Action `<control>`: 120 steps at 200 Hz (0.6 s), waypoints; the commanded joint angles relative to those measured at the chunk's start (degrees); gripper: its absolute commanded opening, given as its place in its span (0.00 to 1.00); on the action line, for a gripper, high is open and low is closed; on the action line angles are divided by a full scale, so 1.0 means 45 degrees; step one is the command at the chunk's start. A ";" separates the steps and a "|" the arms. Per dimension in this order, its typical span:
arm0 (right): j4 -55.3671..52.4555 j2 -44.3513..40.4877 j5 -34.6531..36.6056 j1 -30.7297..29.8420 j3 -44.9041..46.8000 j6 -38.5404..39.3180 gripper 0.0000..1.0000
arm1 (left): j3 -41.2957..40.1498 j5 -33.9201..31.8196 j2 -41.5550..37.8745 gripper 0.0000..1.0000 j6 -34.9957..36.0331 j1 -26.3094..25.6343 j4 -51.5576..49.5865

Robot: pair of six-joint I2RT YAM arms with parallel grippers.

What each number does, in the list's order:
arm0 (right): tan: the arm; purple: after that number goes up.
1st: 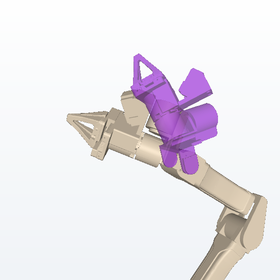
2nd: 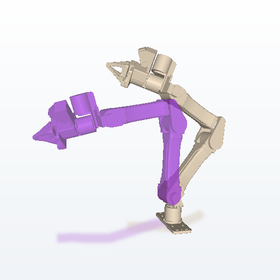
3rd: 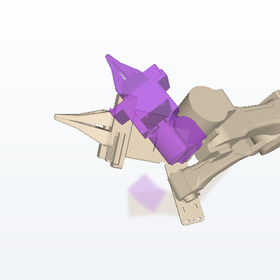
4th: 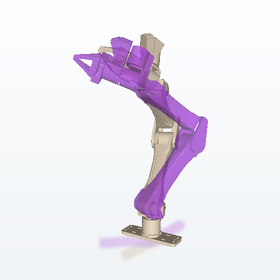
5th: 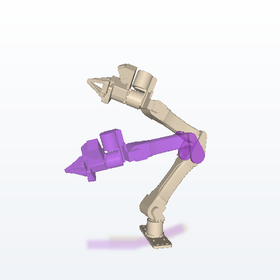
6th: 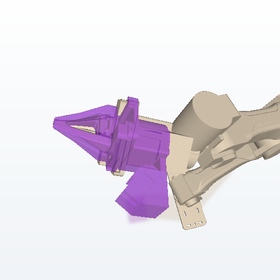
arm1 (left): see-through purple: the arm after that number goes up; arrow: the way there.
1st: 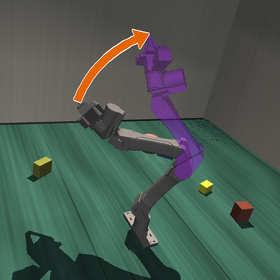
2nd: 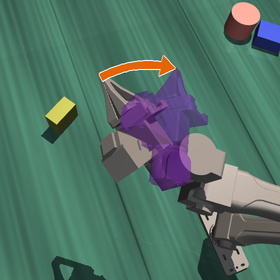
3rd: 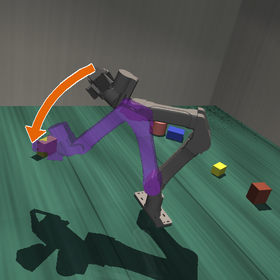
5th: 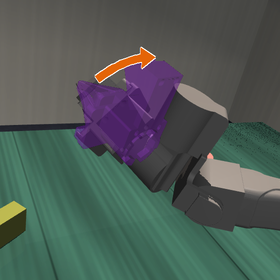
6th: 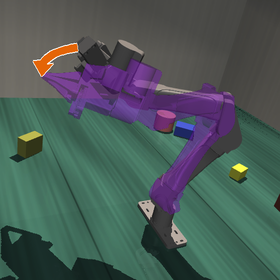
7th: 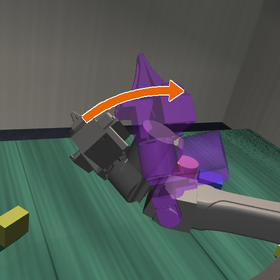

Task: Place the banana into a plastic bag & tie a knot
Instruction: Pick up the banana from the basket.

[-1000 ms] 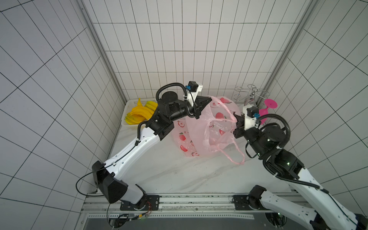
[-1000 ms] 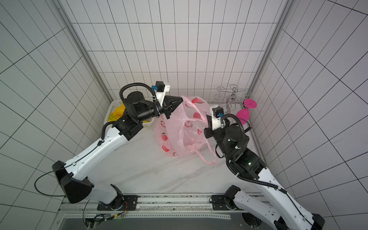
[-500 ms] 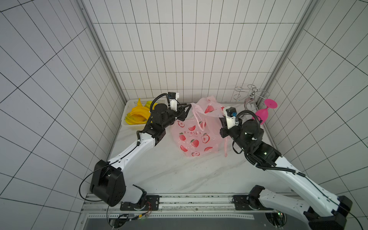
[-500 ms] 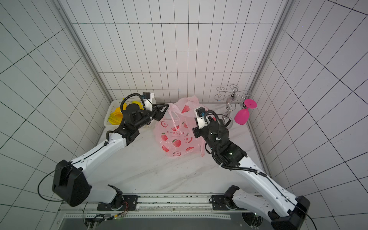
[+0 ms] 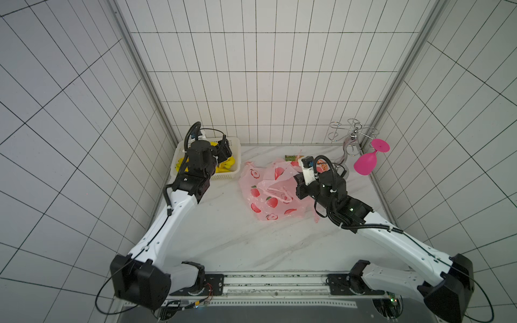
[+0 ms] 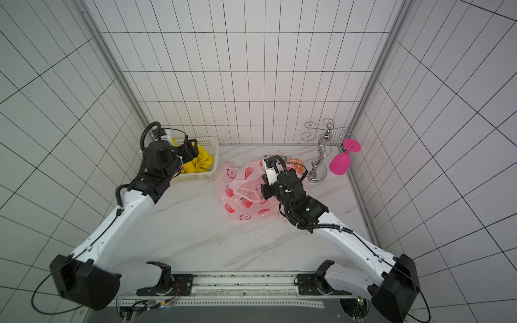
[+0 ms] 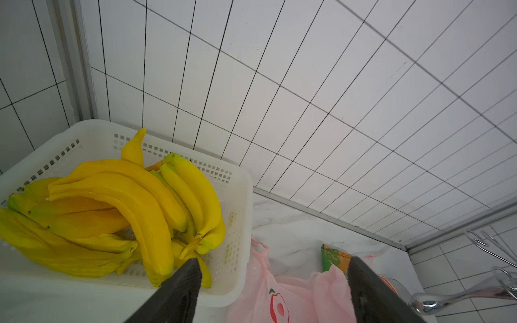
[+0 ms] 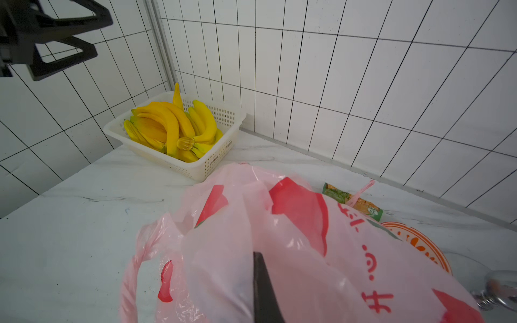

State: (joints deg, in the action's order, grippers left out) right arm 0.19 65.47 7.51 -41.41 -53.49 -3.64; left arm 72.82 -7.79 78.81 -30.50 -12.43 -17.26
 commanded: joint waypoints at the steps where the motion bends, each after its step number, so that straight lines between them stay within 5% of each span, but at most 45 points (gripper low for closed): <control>1: 0.0016 0.0267 -0.0168 -0.0056 -0.1588 -0.0558 0.00 | 0.1313 0.0188 0.2189 0.83 -0.0266 0.0548 -0.2143; 68: 0.0268 0.0567 -0.0458 -0.0075 -0.1827 -0.0656 0.00 | 0.9629 -0.1544 0.9460 0.77 0.1704 0.0667 -0.7542; 120: 0.0425 0.0529 -0.0428 -0.0061 -0.1198 -0.0753 0.00 | 1.0900 -0.2141 1.1400 0.70 0.2777 0.0535 -0.8399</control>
State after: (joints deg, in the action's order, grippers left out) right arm 0.56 67.94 6.00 -41.41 -55.68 -6.20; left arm 120.27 -14.46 128.14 -21.23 -9.58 -50.52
